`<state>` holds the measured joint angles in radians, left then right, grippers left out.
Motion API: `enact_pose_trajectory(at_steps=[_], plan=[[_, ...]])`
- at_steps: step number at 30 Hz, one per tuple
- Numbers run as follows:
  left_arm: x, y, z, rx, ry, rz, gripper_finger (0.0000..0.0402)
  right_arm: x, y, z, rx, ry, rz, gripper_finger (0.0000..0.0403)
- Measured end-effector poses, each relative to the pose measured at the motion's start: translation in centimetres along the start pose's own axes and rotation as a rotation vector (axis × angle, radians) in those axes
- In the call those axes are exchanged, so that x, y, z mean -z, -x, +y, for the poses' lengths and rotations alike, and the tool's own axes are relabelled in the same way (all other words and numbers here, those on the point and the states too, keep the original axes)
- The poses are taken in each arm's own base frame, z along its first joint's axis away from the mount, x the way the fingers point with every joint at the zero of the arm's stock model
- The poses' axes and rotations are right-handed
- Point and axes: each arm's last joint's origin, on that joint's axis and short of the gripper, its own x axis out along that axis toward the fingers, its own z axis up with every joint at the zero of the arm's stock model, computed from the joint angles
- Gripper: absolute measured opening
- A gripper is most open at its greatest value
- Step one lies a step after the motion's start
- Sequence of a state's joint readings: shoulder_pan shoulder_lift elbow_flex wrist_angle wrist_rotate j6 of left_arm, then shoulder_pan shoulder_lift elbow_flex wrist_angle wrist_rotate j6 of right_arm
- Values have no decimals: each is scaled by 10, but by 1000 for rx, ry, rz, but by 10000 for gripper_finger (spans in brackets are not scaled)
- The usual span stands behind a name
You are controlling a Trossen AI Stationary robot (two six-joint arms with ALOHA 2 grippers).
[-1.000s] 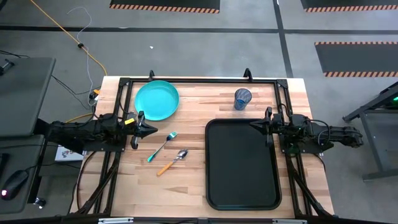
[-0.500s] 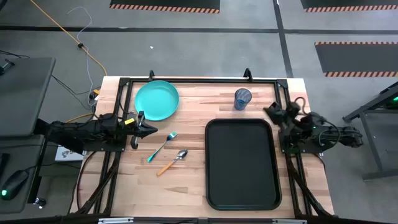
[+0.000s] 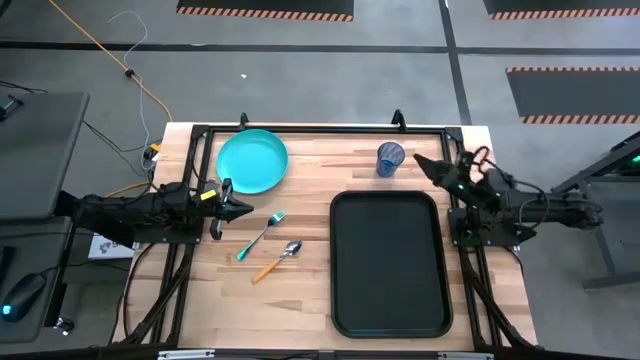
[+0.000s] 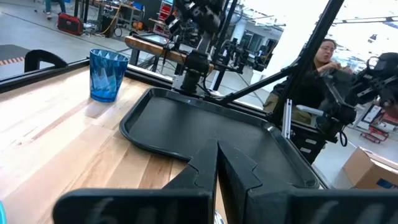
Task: Pick and place plate/cup/fork/spoon on tray
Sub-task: Put the blue glass on the top left of the black serving tray
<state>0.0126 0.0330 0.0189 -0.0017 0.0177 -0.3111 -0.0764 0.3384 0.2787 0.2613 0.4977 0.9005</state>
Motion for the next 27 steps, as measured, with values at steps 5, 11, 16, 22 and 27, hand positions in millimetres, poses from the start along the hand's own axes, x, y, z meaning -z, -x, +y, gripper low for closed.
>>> enact_pose_trajectory(at_steps=[5, 11, 16, 22, 27], plan=[[0, 0, 0, 1, 0, 0, 3, -9, -33, 13, 357, 128, 123, 195], [0, 0, 0, 0, 0, -1, 3, -28, -71, -2, 872, 227, 276, 266], [0, 0, 0, 0, 0, 0, 3, -35, -105, -30, 1060, 213, 414, 271], [0, 0, 0, 0, 0, 0, 3, -28, -132, -66, 1183, 215, 538, 271], [0, 0, 0, 0, 0, -1, 3, -17, -139, -86, 1259, 203, 599, 271]])
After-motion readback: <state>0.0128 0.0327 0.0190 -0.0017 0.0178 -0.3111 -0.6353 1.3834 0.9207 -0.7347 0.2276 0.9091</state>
